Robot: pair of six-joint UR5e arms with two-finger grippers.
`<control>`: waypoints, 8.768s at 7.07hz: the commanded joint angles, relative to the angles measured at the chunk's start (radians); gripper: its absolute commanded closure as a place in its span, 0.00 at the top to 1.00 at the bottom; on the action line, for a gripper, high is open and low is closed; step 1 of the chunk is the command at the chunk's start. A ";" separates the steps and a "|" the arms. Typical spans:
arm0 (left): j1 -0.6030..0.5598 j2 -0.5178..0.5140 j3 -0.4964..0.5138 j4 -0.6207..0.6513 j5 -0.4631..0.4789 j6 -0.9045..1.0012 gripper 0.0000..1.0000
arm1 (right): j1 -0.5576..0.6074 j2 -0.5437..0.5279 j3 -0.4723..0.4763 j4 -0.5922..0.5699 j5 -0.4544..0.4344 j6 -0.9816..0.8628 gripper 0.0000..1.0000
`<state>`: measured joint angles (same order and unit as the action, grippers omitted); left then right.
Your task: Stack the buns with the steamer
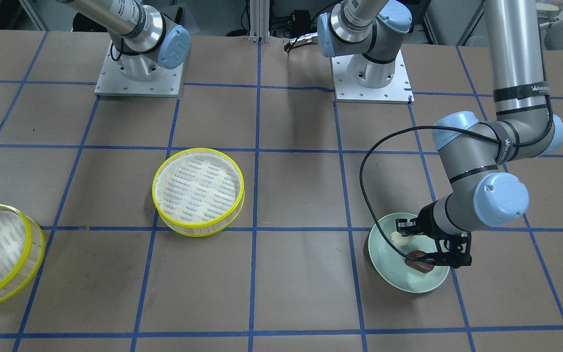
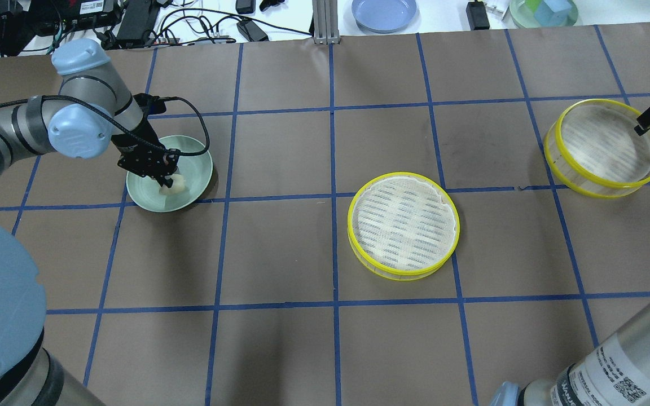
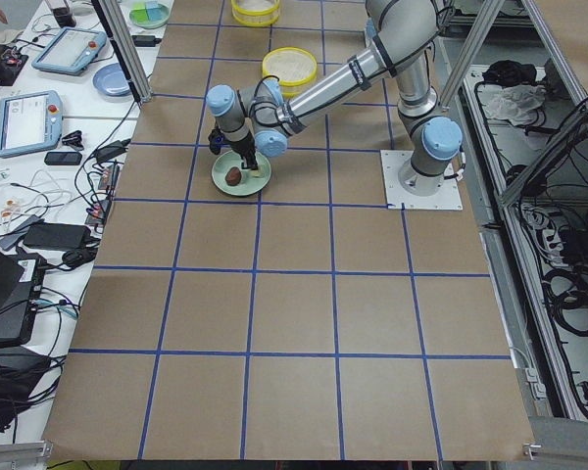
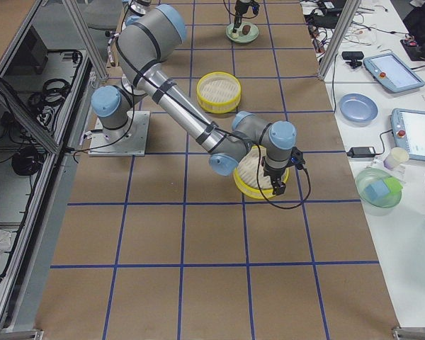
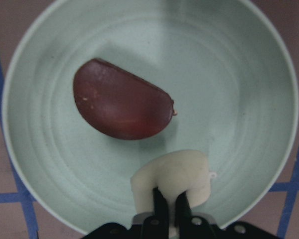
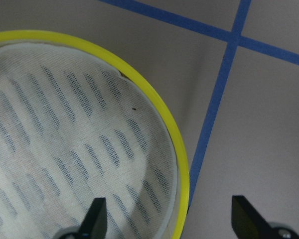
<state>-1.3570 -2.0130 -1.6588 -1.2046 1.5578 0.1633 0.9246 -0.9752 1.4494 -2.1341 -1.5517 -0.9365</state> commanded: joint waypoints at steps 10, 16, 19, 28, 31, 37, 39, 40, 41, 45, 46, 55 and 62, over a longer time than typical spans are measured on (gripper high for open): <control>-0.525 0.068 -0.048 0.091 -0.456 -0.804 0.00 | 0.161 -0.193 0.081 0.230 -0.078 0.222 0.00; -0.600 0.042 -0.059 0.123 -0.453 -0.906 0.89 | 0.421 -0.396 0.302 0.232 -0.091 0.610 0.00; -0.579 0.115 -0.013 0.111 -0.163 -0.839 1.00 | 0.482 -0.430 0.368 0.215 -0.082 0.694 0.00; 0.005 0.180 -0.025 0.013 0.012 0.244 1.00 | 0.658 -0.470 0.519 0.045 -0.090 0.817 0.00; 0.012 0.082 -0.030 0.182 0.028 0.373 1.00 | 0.677 -0.468 0.520 0.052 -0.094 0.815 0.00; 0.029 -0.105 -0.058 0.353 0.008 0.549 0.98 | 0.675 -0.447 0.520 0.056 -0.128 0.811 0.99; 0.029 -0.113 -0.058 0.347 -0.016 0.542 0.98 | 0.677 -0.450 0.493 0.057 -0.125 0.821 0.99; 0.029 -0.113 -0.056 0.349 -0.016 0.544 0.80 | 0.675 -0.453 0.421 0.081 -0.123 0.821 0.99; 0.029 -0.113 -0.047 0.350 -0.009 0.545 0.80 | 0.675 -0.462 0.311 0.217 -0.113 0.834 1.00; 0.030 -0.057 -0.033 0.326 -0.004 0.436 0.00 | 0.675 -0.517 -0.081 0.628 -0.067 0.882 1.00; 0.016 -0.027 -0.021 0.283 -0.005 0.359 0.00 | 0.675 -0.525 -0.081 0.652 -0.059 0.924 1.00; -0.591 0.131 -0.013 0.220 -0.320 -0.681 0.00 | 0.675 -0.562 -0.004 0.631 -0.041 0.947 1.00; -0.674 0.126 -0.022 0.212 -0.321 -0.734 1.00 | 0.675 -0.562 -0.003 0.631 -0.041 0.943 1.00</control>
<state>-2.0377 -1.8877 -1.6826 -0.9920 1.2339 -0.5767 1.5999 -1.5375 1.4465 -1.5023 -1.5922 0.0075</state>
